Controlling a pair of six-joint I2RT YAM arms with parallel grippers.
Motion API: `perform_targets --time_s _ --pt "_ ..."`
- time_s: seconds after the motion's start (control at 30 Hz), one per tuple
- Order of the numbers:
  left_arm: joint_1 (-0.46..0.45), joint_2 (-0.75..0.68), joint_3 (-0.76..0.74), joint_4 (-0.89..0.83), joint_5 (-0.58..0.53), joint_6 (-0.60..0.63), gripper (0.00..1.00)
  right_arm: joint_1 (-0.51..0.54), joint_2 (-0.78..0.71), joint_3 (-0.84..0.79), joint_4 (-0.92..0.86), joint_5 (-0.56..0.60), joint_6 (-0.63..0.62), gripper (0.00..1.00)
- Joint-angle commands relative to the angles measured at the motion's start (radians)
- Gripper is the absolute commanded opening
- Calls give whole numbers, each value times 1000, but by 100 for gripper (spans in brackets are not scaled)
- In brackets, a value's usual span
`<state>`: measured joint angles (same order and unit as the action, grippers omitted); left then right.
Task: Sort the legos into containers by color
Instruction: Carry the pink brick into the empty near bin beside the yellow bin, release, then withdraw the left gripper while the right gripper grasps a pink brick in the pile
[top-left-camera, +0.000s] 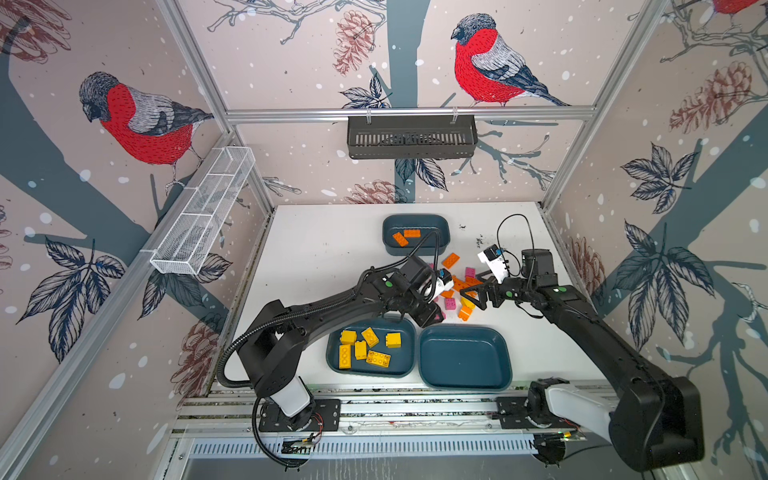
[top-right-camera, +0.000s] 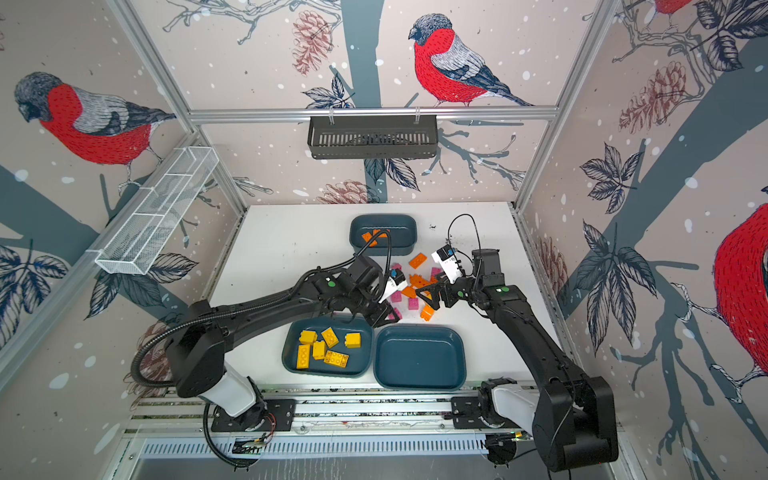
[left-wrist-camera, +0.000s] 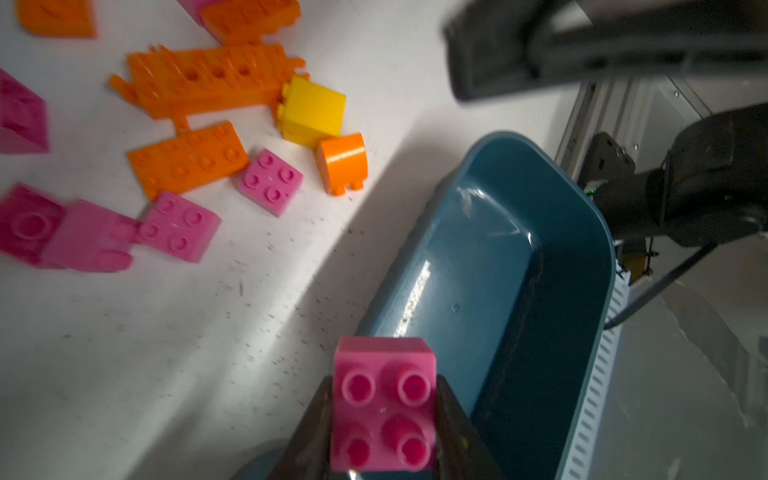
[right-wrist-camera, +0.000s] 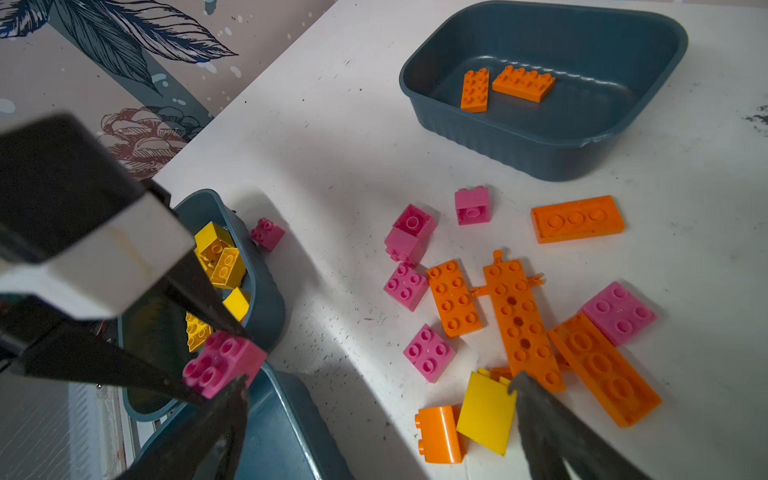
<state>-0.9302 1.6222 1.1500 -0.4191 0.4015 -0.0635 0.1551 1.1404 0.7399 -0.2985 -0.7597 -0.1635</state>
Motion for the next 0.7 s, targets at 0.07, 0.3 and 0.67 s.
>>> perform_targets --time_s 0.07,0.3,0.67 --pt "-75 -25 -105 114 56 -13 30 -1 -19 -21 39 17 -29 99" --pt "-84 -112 -172 139 -17 -57 79 11 -36 -29 35 37 -63 99" --pt "128 -375 -196 47 -83 -71 92 156 161 104 46 117 -110 97"
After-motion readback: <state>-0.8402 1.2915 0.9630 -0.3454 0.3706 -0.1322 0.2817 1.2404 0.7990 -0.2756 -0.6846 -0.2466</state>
